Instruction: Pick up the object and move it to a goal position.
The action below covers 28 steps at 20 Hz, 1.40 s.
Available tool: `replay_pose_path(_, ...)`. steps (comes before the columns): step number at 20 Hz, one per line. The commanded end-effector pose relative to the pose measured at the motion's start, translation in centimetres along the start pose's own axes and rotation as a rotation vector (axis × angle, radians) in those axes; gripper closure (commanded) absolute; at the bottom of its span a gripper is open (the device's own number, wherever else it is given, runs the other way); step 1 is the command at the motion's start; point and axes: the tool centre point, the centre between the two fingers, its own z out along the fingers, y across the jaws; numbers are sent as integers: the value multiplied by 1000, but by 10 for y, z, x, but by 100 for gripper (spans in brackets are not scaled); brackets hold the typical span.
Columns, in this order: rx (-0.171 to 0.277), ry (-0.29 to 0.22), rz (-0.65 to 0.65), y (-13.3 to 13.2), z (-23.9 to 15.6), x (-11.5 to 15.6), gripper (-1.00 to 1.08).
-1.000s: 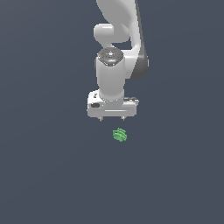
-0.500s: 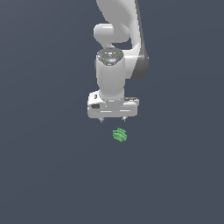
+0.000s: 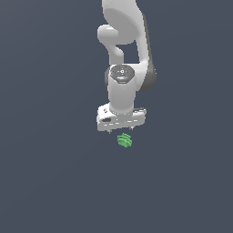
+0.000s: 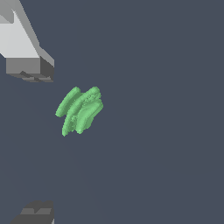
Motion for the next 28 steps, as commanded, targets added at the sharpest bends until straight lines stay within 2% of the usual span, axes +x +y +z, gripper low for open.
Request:
replay_pose_path(1,-5,-7,-63,-8,19,1,-92)
replay_pose_path(9,-9,-18,-179,-22,52,2,-92)
replay_pose_path(16,-9,-19,-177,-22,58,1,-92)
replay_pose_path(24,-9,-18,-182,-22,96,-1,-92)
replay_pose_path(28,-9,-18,-184,-22,103,0,-92)
